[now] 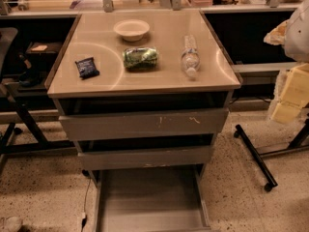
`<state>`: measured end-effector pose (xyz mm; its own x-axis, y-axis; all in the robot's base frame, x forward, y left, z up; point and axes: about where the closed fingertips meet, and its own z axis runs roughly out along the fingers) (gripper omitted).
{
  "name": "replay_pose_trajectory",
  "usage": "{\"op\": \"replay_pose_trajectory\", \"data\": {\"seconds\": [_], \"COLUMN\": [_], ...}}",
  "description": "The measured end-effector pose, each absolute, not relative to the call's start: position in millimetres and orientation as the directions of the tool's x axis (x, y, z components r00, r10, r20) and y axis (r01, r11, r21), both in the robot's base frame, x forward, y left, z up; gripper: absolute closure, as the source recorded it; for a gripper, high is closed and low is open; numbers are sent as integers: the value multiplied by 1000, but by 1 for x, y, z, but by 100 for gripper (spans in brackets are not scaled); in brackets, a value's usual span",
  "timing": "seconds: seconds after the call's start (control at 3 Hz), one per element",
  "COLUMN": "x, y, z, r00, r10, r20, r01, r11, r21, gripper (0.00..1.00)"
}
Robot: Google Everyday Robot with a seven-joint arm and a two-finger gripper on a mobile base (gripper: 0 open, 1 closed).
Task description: Place green can into bottom drawer
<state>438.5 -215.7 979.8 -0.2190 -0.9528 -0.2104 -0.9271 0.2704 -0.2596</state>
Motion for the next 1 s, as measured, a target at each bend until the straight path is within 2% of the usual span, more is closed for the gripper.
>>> {"op": "replay_pose_trajectory", "data": {"seconds": [0.33,1.0], "x": [440,513], "y": [-215,-181], "z": [981,991], "r00": [-216,-109], "r10": [-953,-980], "r20": [-211,-168], "r01": [-927,-946], "r11": [268,155], "r21": [-263,-285], "gripper": [0,0]}}
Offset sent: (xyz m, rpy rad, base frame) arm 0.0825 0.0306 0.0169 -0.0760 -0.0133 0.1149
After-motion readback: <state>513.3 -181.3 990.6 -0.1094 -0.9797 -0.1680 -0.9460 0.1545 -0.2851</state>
